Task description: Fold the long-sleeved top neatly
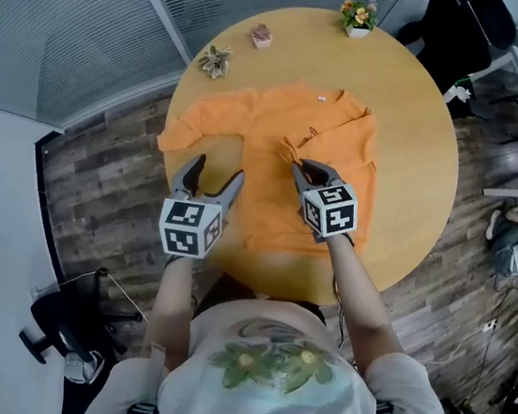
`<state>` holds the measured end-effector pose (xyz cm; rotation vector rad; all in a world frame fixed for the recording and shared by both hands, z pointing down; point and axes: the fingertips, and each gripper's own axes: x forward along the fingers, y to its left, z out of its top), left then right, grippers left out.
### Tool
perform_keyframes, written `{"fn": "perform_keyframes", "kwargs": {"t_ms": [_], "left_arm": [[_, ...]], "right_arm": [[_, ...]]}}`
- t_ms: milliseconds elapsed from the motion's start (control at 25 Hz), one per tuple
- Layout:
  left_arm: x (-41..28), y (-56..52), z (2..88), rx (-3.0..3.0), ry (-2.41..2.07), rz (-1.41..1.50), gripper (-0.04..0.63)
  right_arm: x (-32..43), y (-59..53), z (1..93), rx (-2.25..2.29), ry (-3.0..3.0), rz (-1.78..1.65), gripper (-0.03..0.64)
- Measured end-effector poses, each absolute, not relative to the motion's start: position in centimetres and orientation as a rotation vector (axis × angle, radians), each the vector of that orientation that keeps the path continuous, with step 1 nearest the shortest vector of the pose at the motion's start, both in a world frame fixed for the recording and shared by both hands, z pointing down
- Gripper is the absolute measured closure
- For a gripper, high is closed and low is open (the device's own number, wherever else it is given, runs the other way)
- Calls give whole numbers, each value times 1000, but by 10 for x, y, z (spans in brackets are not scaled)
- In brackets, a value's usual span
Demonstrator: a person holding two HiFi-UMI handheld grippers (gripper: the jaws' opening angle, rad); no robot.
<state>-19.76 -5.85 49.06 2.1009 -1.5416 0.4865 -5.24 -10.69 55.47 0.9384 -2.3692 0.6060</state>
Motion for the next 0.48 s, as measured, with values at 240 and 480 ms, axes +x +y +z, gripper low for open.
{"fn": "perform_keyframes", "kwargs": {"t_ms": [240, 480], "left_arm": [[-219, -57, 505, 2103, -1504, 502, 261], [-244, -58, 521, 2094, -1469, 519, 261]], "right_arm": [[-84, -85, 599, 867, -2264, 602, 566], [-99, -48, 644, 704, -2093, 664, 566]]}}
